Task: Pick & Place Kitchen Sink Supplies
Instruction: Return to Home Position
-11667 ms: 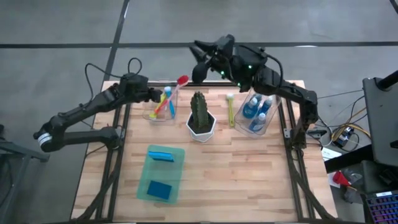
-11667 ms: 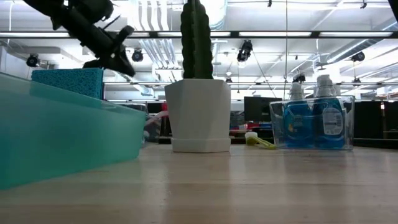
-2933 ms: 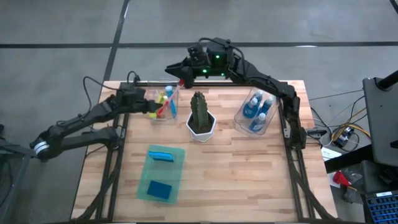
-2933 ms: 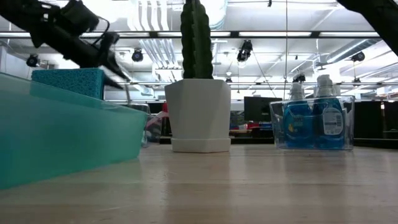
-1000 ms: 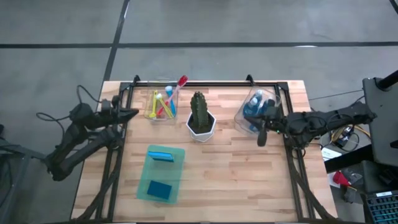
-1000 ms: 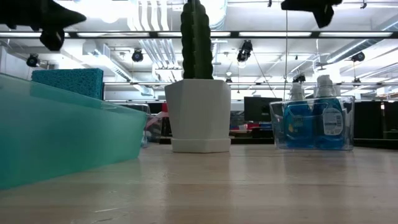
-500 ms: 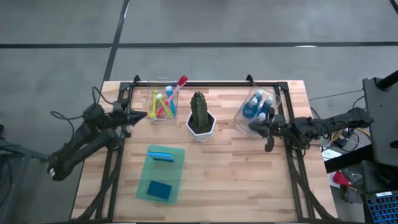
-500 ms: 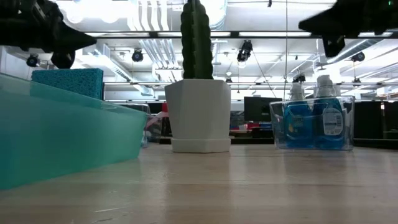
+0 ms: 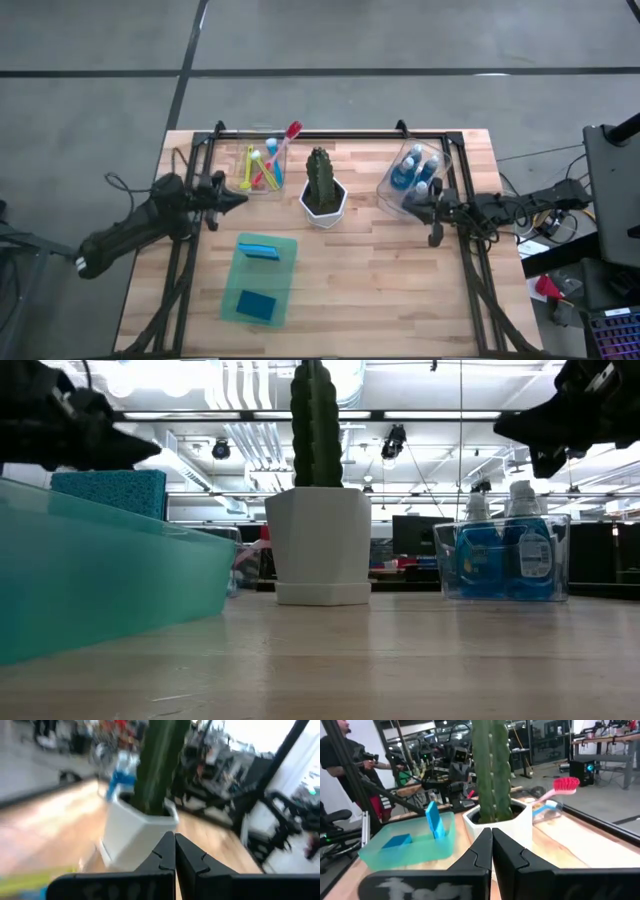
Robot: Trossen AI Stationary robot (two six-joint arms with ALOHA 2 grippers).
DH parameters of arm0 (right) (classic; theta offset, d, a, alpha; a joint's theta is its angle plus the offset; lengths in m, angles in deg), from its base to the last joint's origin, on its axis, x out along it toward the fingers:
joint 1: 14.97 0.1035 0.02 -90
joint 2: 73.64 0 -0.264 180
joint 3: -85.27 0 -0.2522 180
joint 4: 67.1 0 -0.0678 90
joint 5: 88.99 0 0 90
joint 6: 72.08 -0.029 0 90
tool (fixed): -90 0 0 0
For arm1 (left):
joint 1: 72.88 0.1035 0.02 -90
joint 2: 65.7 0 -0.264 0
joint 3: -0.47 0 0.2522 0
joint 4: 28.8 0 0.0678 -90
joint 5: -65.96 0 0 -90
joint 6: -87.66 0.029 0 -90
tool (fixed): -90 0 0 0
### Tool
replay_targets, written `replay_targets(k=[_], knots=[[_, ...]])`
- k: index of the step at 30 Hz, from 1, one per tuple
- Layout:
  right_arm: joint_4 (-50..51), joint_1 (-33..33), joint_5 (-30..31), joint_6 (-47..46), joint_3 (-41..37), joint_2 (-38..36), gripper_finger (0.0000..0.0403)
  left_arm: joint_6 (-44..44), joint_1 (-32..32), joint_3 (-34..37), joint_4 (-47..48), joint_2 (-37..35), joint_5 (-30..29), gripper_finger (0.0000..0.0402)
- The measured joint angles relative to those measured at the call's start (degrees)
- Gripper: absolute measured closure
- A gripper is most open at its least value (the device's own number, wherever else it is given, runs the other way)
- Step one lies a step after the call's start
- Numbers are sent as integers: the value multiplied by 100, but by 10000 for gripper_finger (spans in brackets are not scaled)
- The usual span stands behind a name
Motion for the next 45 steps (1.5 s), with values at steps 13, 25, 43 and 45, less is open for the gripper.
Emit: replay_targets(k=[13,25,43,45], knots=[[22,2,-66,25,-190,-167,394,-123,-1300,357,-439,9,-1400,401],[12,2,-48,-7,-228,-189,394,-168,-3310,398,-352,723,-2645,401],[5,2,17,75,-220,-187,394,89,-3624,102,513,1787,-1509,401],[5,2,39,91,-218,-187,394,292,-3629,30,669,1858,-1481,401]])
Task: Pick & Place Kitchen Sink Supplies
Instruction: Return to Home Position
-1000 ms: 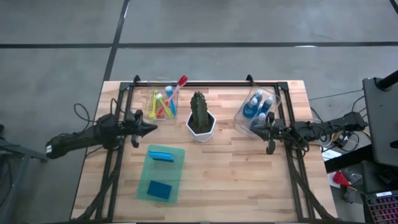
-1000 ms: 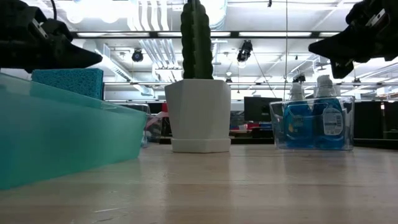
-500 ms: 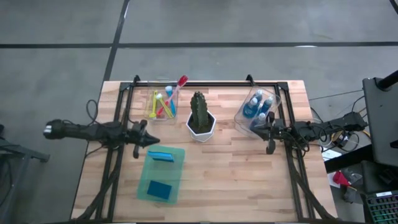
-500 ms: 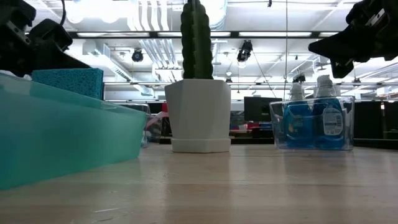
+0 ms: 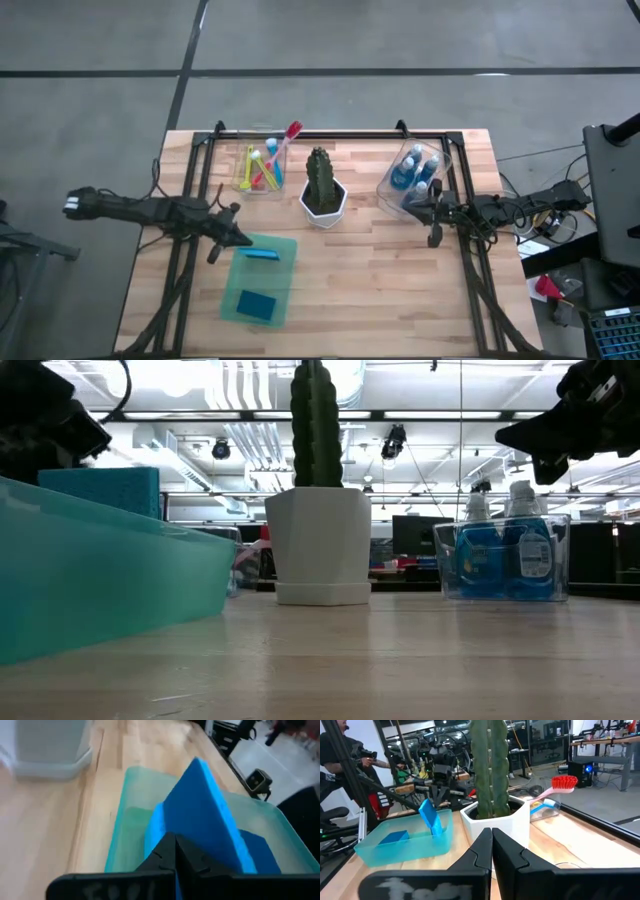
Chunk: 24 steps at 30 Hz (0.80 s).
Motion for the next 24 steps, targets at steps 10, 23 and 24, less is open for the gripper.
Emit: replay_targets(k=[10,23,24], knots=[[0,-2,21,-11,0,4,394,18,-12,-217,-279,-102,-630,401],[-5,0,-668,186,-18,-292,394,457,-12,509,-2488,-1077,-1638,401],[-4,0,-692,254,-42,-350,394,498,-12,509,-2493,-1118,-1632,401]])
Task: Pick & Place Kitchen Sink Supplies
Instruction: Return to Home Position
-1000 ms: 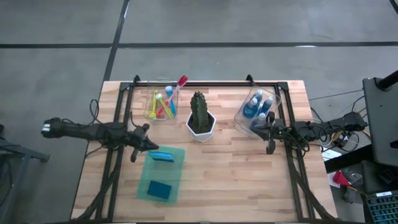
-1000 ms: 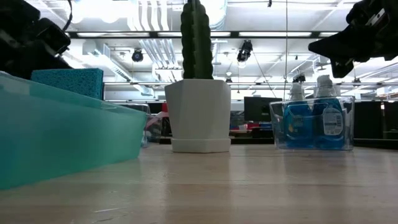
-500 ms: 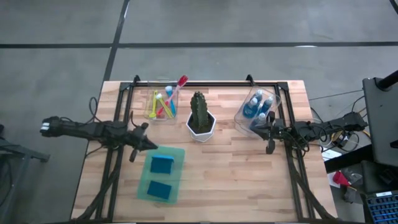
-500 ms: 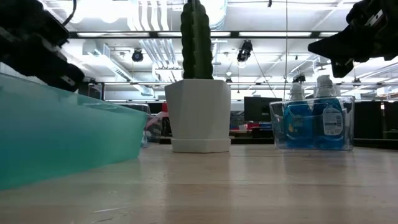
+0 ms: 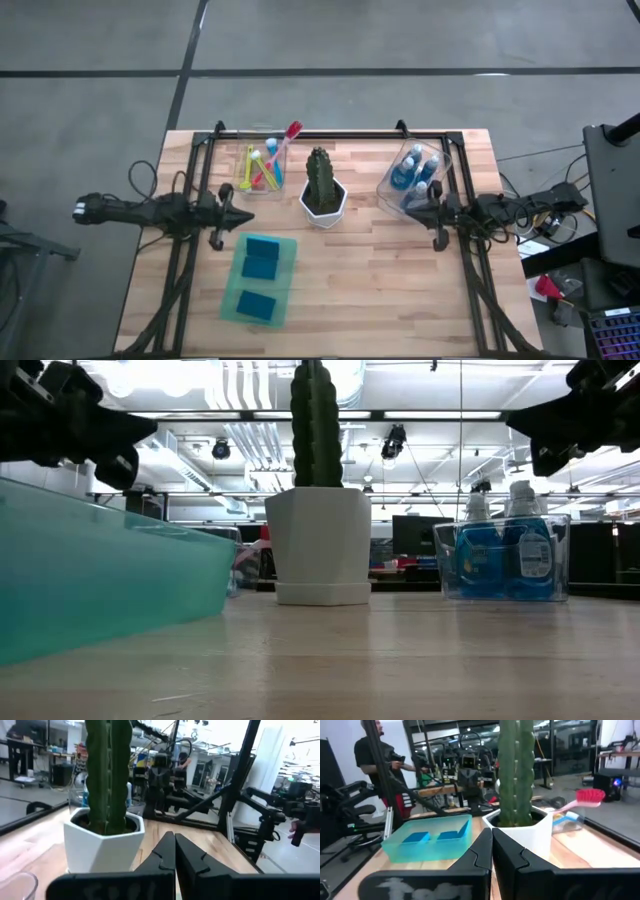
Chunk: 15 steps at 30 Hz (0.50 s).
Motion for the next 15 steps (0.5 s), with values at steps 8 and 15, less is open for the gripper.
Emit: replay_targets(k=[8,15], knots=[[-117,0,2,453,-323,-775,394,143,4,11,12,-185,-165,401],[234,0,85,519,-321,-914,394,212,4,15,-15,-206,-165,401]])
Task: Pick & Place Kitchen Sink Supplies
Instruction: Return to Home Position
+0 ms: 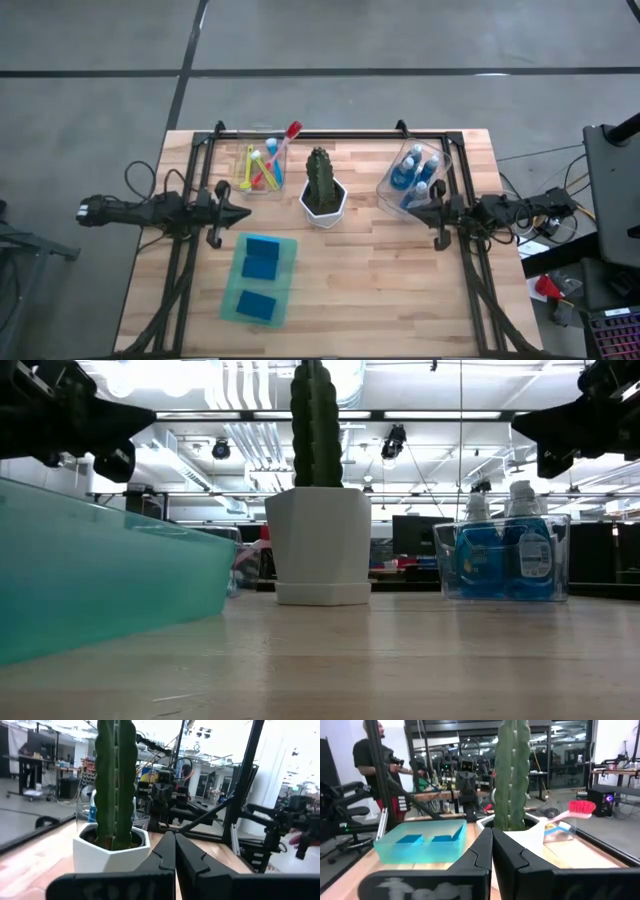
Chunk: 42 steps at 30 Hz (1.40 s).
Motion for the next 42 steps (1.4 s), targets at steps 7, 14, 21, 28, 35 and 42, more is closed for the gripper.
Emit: replay_targets(k=[7,14,21,28,35,42], knots=[[66,0,-16,-45,0,149,394,-530,0,2,91,22,13,401],[82,0,-21,-44,0,224,394,-557,0,-4,94,33,15,401],[83,0,-22,-51,0,224,394,-559,0,-4,96,35,15,401],[80,0,-25,-55,0,222,394,-562,-2,-4,96,35,15,401],[80,0,-27,-46,0,221,394,-563,-2,-4,96,35,17,401],[80,0,-25,-57,0,221,394,-564,-2,-4,96,35,17,401]])
